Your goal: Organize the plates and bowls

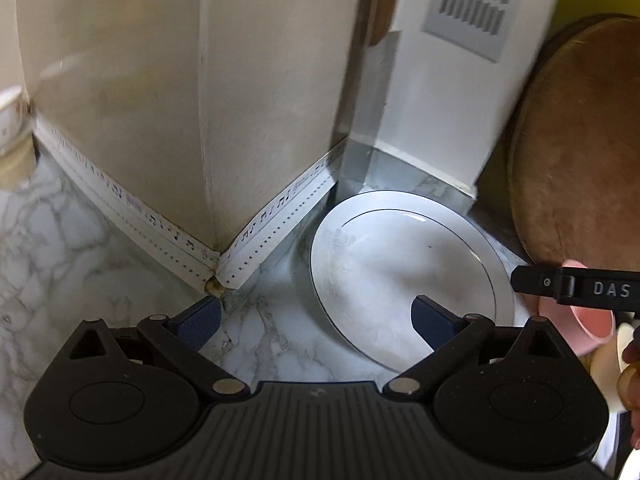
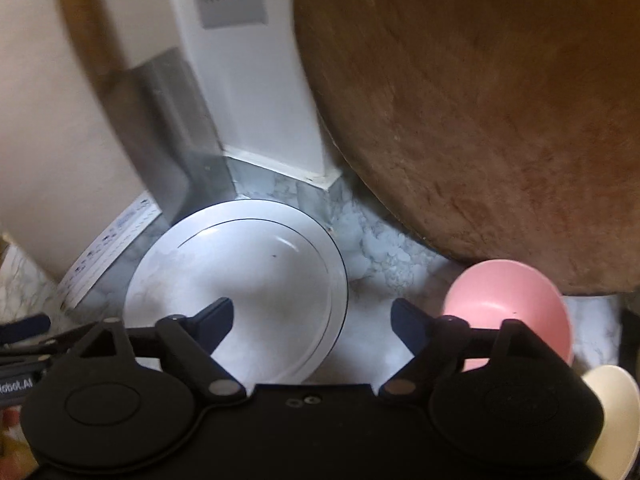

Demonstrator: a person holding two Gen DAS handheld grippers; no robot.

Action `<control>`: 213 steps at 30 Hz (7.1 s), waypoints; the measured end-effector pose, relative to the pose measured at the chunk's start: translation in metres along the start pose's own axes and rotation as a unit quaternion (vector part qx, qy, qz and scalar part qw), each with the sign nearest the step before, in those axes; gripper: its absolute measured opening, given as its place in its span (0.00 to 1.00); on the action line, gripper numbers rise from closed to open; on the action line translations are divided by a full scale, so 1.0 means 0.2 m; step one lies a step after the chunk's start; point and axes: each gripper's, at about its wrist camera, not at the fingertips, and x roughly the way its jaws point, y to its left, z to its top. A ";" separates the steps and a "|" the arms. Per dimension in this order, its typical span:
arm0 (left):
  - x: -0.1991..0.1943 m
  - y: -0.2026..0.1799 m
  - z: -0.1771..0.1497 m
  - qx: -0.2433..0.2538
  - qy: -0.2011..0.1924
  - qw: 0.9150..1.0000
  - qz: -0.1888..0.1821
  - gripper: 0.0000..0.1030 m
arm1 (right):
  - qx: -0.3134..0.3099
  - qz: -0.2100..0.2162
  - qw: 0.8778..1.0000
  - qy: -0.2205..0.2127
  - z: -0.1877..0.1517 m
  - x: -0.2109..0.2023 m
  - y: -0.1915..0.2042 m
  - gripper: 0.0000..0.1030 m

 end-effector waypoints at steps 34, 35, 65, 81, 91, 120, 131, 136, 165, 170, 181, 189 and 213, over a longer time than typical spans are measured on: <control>0.36 0.02 0.10 -0.065 0.062 0.996 -0.014 0.14 | 0.073 0.050 0.993 0.074 0.14 0.35 -0.19 0.08; 0.37 0.03 0.10 -0.065 0.063 0.996 -0.013 0.12 | 0.073 0.049 0.993 0.074 0.14 0.34 -0.19 0.08; 0.22 0.06 0.02 -0.045 0.052 0.997 -0.037 0.09 | 0.046 0.045 0.997 0.035 0.03 0.12 -0.14 0.05; -0.02 0.16 -0.04 -0.054 0.031 0.996 -0.061 0.09 | 0.057 0.051 0.997 0.016 -0.07 -0.09 -0.05 0.05; -0.22 0.30 -0.12 -0.058 0.014 0.996 -0.065 0.09 | 0.056 0.069 0.996 0.006 -0.20 -0.25 0.09 0.05; -0.46 0.76 -0.41 -0.111 0.009 0.993 -0.025 0.09 | -0.019 0.110 0.991 0.067 -0.44 -0.20 0.52 0.06; -0.41 0.79 -0.47 -0.114 0.024 0.993 -0.008 0.09 | -0.035 0.109 0.988 0.107 -0.49 -0.09 0.56 0.06; -0.40 0.79 -0.47 -0.111 0.026 0.994 -0.005 0.09 | -0.042 0.108 0.987 0.115 -0.51 -0.06 0.56 0.06; -0.55 0.73 -0.46 -0.048 0.008 0.999 -0.015 0.10 | -0.020 0.087 0.994 0.065 -0.52 -0.34 0.60 0.31; -0.60 0.70 -0.43 -0.035 0.001 0.998 -0.054 0.10 | -0.006 0.078 0.996 0.047 -0.55 -0.45 0.61 0.34; -0.73 0.53 -0.41 0.030 -0.028 0.992 -0.120 0.48 | 0.015 0.046 0.999 -0.011 -0.66 -0.75 0.61 0.48; -0.79 0.27 -0.43 0.090 -0.043 0.982 -0.159 0.60 | 0.041 0.007 0.998 -0.037 -0.78 -0.93 0.44 0.69; -0.68 -0.90 -0.75 0.240 0.047 0.933 -0.263 0.77 | 0.153 -0.109 0.982 -0.009 -1.13 -1.24 -0.53 0.91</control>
